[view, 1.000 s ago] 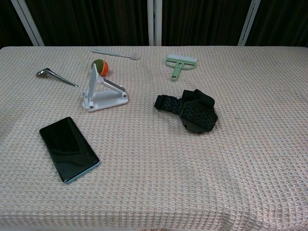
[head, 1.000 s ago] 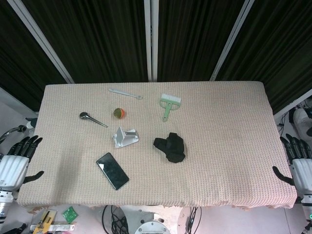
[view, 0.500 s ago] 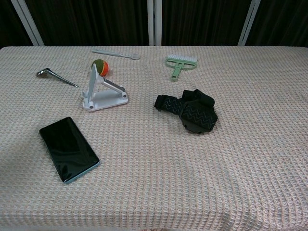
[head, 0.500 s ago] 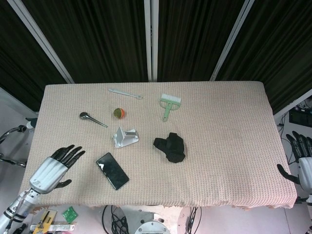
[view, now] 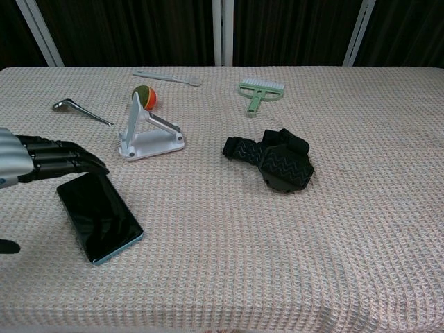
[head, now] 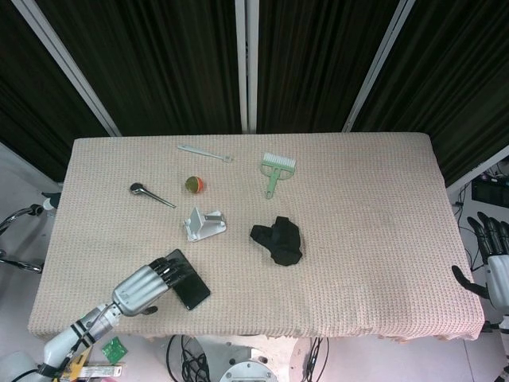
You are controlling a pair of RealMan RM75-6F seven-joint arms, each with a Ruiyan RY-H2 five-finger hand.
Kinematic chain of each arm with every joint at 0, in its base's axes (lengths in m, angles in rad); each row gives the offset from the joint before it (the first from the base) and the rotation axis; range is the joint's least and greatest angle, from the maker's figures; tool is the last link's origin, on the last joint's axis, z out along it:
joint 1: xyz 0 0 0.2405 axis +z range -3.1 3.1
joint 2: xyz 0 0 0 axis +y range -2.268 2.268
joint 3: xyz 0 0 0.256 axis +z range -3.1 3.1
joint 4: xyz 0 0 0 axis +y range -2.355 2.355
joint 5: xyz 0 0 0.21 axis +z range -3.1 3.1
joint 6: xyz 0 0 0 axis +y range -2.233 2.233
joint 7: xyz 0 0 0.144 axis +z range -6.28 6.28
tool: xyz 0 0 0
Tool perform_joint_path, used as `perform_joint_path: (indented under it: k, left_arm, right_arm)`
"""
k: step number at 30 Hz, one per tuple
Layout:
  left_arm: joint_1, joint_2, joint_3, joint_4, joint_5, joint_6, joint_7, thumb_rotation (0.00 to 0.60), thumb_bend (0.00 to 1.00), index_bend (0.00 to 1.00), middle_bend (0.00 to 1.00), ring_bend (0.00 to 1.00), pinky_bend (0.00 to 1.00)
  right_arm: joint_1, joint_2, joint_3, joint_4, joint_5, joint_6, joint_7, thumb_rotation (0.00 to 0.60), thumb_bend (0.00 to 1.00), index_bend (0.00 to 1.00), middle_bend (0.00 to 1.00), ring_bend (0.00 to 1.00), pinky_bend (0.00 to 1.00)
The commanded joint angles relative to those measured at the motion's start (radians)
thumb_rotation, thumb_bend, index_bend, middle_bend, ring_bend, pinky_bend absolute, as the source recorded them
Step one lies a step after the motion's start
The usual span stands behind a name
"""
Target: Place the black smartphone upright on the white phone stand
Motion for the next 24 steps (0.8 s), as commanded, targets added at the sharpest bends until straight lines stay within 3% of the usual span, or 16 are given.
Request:
perform_joint_path:
  k: [1, 14, 24]
  left_arm:
    - [-0.027, -0.036, -0.001, 0.015, -0.040, -0.042, -0.001, 0.600, 0.08, 0.08, 0.09, 0.09, 0.22]
    - [-0.130, -0.083, -0.043, -0.018, -0.164, -0.179, 0.035, 0.600, 0.12, 0.09, 0.09, 0.09, 0.22]
    - [-0.153, -0.098, -0.038, -0.005, -0.218, -0.199, 0.098, 0.600, 0.12, 0.11, 0.09, 0.09, 0.22]
  right_arm:
    - [-0.003, -0.001, 0.000, 0.009, 0.005, 0.001, 0.009, 0.600, 0.16, 0.00, 0.00, 0.00, 0.00]
    - [-0.010, 0.000, -0.002, 0.022, 0.004, 0.007, 0.026, 0.600, 0.16, 0.00, 0.00, 0.00, 0.00]
    - [-0.014, 0.001, 0.007, 0.021, 0.020, 0.008, 0.017, 0.600, 0.16, 0.00, 0.00, 0.00, 0.00]
